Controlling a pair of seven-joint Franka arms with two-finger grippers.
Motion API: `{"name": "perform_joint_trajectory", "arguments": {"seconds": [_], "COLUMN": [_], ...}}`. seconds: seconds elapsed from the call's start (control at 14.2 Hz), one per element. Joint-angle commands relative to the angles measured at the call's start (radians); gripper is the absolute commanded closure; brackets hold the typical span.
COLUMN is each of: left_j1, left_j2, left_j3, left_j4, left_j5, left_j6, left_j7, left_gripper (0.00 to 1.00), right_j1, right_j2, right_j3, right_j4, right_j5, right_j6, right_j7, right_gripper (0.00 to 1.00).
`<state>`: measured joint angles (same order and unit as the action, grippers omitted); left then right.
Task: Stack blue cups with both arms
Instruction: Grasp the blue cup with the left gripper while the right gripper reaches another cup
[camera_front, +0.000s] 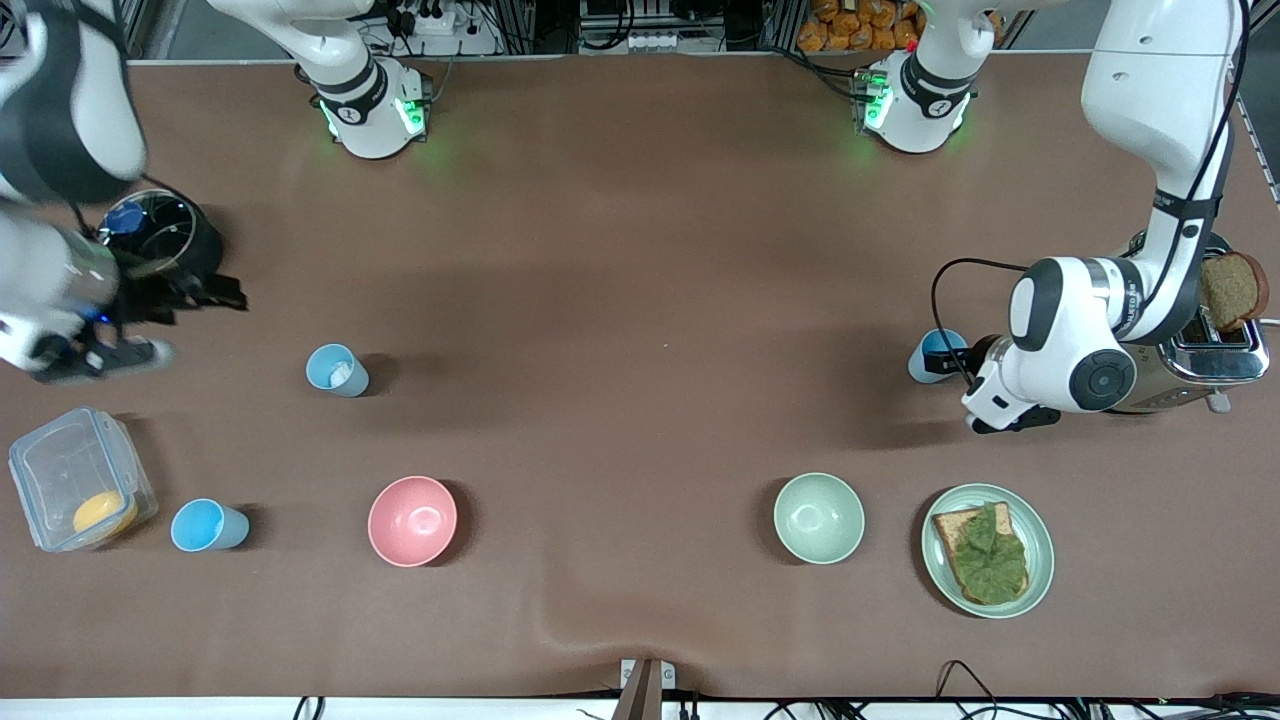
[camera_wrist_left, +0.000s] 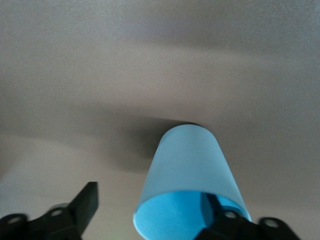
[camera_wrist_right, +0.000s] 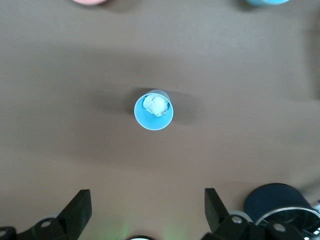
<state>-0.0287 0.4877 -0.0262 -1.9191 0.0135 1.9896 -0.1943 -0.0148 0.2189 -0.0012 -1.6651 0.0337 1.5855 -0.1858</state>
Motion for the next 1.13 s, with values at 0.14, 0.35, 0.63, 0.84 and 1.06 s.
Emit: {"name": "perform_joint_trajectory", "arguments": {"seconds": [0.14, 0.35, 0.63, 0.84, 1.06], "left_j1": [-0.023, -0.020, -0.005, 0.003, 0.024], "left_j2": [0.003, 0.000, -0.046, -0.098, -0.139], "left_j3": [0.000, 0.000, 0.000, 0.000, -0.001], "left_j4": [0.000, 0.000, 0.000, 0.005, 0.012], "left_j5": [0.017, 0.017, 0.017, 0.013, -0.003], "left_j6": [0.025, 0.025, 0.000, -0.018, -0.028], "left_j7": [-0.004, -0.004, 0.003, -0.004, -0.004], "left_gripper": [1.00, 1.00, 1.00, 1.00, 1.00], "right_j1": [-0.010, -0.033, -0.042, -0.073, -0.074], "right_j2": [0.070, 0.079, 0.160, 0.259, 0.277], "right_j3": [0.010, 0.009, 0.007, 0.007, 0.007], "right_j4": [-0.147, -0.255, -0.318, -0.320, -0.318], "right_j5": [0.035, 0.035, 0.035, 0.032, 0.032], "right_j6": [0.183, 0.329, 0.505, 0.600, 0.624], "right_j7": [0.060, 0.052, 0.048, 0.039, 0.038], "right_gripper": [0.00, 0.00, 0.00, 0.00, 0.72]}}
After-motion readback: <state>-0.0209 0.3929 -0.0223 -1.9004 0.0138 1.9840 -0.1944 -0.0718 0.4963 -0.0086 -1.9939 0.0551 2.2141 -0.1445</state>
